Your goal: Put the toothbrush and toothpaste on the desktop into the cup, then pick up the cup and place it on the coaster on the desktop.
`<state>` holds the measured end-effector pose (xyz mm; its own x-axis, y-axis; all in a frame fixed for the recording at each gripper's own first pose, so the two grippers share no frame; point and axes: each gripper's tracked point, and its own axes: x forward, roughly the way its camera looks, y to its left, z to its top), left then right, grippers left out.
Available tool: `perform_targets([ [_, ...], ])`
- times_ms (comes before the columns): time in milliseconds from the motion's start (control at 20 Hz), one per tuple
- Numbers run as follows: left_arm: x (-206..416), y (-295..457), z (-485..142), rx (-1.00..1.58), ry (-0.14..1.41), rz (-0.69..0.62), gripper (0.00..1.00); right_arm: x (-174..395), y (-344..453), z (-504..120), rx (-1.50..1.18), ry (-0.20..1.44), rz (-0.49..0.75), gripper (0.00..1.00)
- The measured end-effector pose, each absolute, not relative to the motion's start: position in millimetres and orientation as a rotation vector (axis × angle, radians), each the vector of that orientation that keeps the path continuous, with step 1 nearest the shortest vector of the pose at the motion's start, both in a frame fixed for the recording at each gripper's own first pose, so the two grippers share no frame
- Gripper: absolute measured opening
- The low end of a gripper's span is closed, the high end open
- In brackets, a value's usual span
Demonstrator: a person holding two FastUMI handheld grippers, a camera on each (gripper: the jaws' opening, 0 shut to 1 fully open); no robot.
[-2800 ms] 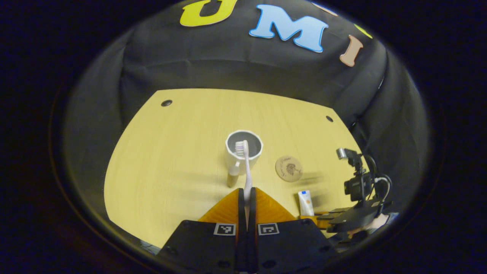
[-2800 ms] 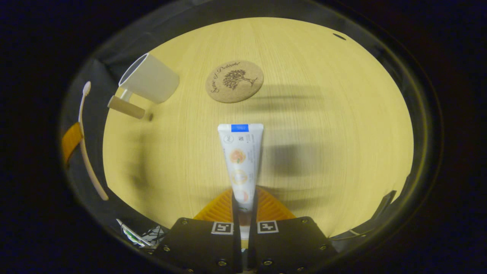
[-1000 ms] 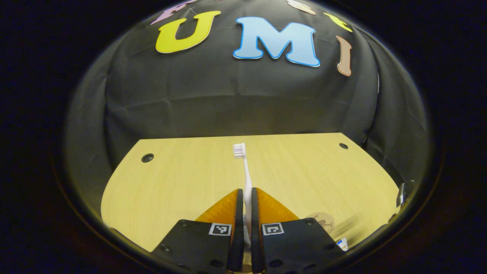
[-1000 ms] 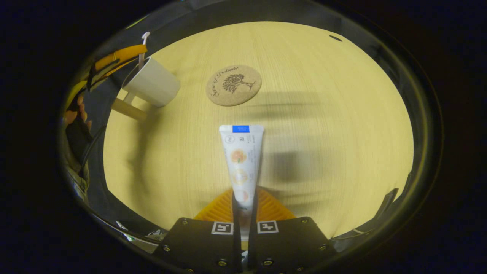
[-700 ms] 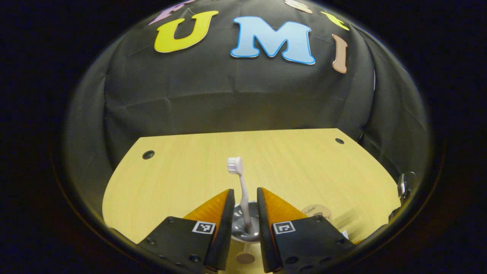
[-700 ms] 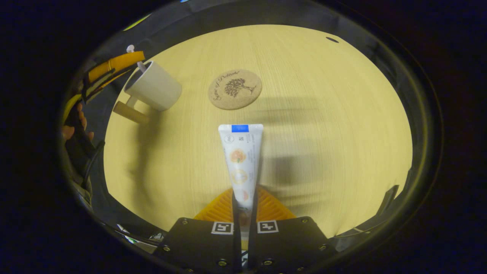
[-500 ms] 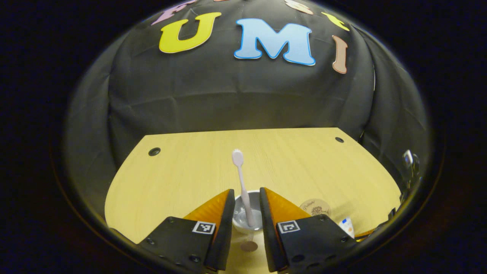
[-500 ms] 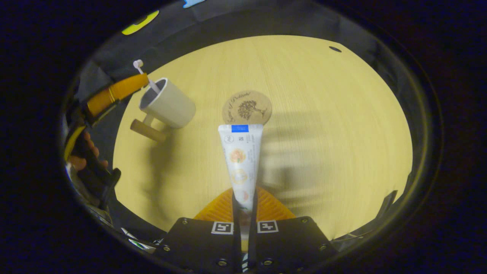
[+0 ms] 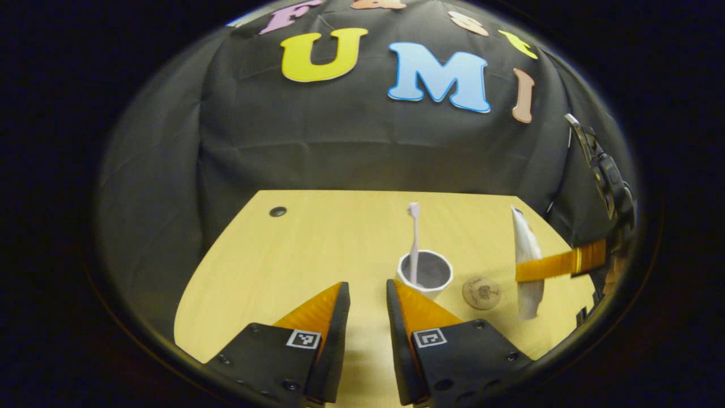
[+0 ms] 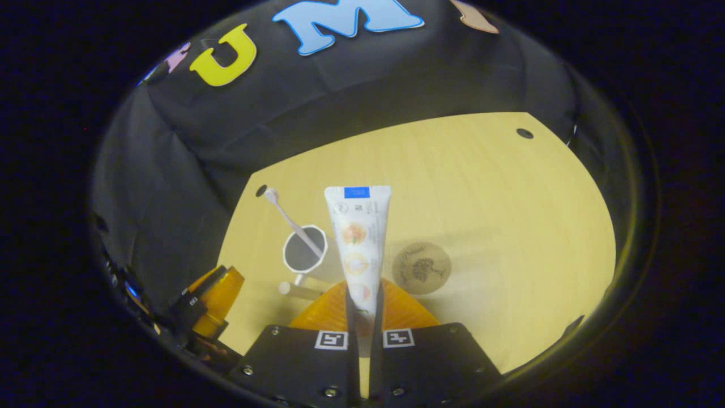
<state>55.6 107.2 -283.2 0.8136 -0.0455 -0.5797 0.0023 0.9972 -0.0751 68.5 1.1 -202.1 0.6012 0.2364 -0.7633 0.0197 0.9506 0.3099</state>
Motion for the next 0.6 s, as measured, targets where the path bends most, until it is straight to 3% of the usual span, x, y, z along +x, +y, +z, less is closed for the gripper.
perform_targets([
  [250,-4.4,168.7,-265.8,-0.076,0.618,0.086,0.51,79.4,-21.6,-161.7,0.334,0.883,0.162,0.08],
  [450,-45.6,197.4,-253.0,-0.081,0.617,0.147,0.51,76.5,-19.0,-163.9,0.335,0.827,0.18,0.08],
  [500,-52.4,201.7,-251.8,-0.086,0.615,0.159,0.51,77.4,-19.3,-163.8,0.336,0.807,0.184,0.12],
  [600,-62.7,208.7,-248.8,-0.091,0.611,0.178,0.45,78.2,-20.8,-161.2,0.329,0.764,0.181,0.08],
])
